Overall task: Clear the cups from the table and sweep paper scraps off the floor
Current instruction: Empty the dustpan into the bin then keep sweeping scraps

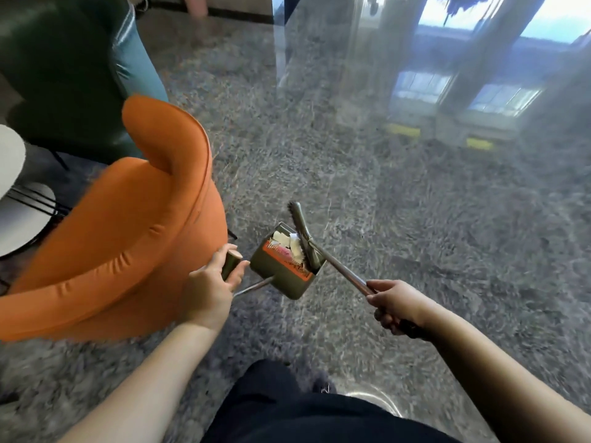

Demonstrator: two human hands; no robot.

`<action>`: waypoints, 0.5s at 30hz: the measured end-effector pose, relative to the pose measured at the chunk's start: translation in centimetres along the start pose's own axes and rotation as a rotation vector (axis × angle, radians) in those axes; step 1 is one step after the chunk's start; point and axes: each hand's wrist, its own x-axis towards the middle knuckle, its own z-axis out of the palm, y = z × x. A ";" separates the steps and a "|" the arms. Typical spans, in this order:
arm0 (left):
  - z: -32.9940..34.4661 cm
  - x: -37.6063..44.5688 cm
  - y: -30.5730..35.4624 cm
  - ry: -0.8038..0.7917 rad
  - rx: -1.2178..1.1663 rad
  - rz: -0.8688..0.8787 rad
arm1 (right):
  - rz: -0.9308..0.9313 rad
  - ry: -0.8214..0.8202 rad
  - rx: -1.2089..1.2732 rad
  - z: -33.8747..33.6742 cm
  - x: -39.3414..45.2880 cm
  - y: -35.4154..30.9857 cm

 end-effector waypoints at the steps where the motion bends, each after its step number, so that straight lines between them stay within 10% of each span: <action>1: 0.5 1.6 0.1 0.004 -0.001 0.000 | -0.001 0.002 -0.004 -0.5 1.0 -1.8; 15: 8.0 32.7 -2.1 -0.010 0.014 0.036 | -0.018 0.006 -0.003 -5.8 19.5 -26.2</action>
